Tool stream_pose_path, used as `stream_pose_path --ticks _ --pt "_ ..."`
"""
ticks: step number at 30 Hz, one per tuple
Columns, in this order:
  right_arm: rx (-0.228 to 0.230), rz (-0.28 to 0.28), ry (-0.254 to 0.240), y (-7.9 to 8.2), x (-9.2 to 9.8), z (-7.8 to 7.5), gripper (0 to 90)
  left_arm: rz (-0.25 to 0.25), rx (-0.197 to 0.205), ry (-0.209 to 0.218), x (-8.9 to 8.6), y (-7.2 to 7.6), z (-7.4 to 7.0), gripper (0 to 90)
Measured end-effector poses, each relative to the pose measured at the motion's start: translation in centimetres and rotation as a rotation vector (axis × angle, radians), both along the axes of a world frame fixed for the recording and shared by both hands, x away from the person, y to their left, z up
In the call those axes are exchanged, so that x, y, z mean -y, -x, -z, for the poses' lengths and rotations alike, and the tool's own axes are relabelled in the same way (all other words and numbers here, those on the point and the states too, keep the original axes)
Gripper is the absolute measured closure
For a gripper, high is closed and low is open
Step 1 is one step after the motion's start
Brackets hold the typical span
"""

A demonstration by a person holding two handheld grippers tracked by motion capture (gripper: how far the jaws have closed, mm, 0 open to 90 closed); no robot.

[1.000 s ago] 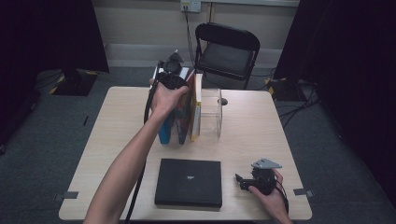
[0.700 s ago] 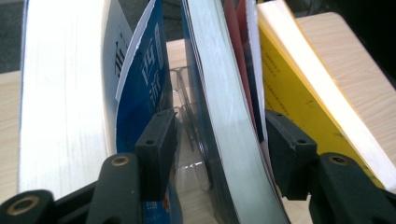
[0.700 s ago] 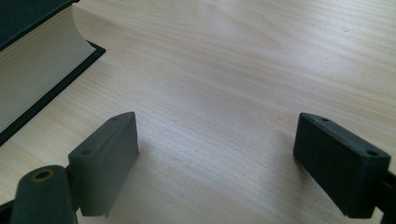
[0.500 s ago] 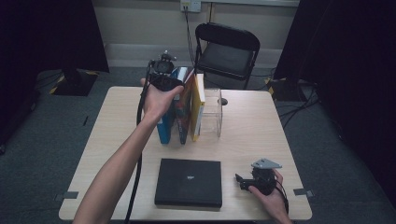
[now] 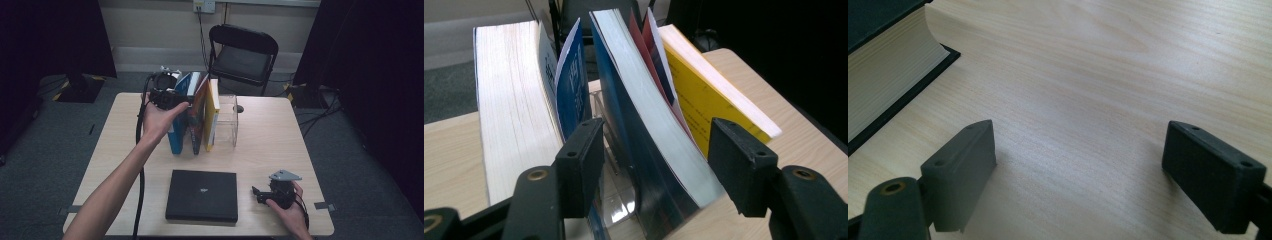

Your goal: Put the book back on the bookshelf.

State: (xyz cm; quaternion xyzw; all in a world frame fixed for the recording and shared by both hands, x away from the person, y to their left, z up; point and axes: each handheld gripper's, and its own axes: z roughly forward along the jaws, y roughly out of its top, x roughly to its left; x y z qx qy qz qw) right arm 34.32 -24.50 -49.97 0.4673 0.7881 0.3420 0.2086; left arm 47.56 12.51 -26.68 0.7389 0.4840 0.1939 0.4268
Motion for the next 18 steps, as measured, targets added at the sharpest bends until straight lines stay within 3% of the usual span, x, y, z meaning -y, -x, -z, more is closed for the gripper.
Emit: stream_pose_path --ticks 5,13,15,18 --pt "0.0 0.002 0.0 0.0 0.0 0.0 13.6 0.026 0.048 0.049 -0.7 1.7 0.3 39.7" --pt "0.0 0.004 -0.001 0.0 0.0 0.0 13.6 0.05 0.077 0.06 -1.6 3.4 1.1 39.6" --pt "-0.001 0.005 -0.001 0.0 -0.1 0.0 13.6 0.062 0.113 0.085 -1.9 4.3 1.6 39.0" --pt "-0.001 0.005 -0.001 0.0 -0.1 0.0 13.6 0.068 0.119 0.067 -2.0 4.8 1.8 39.0"
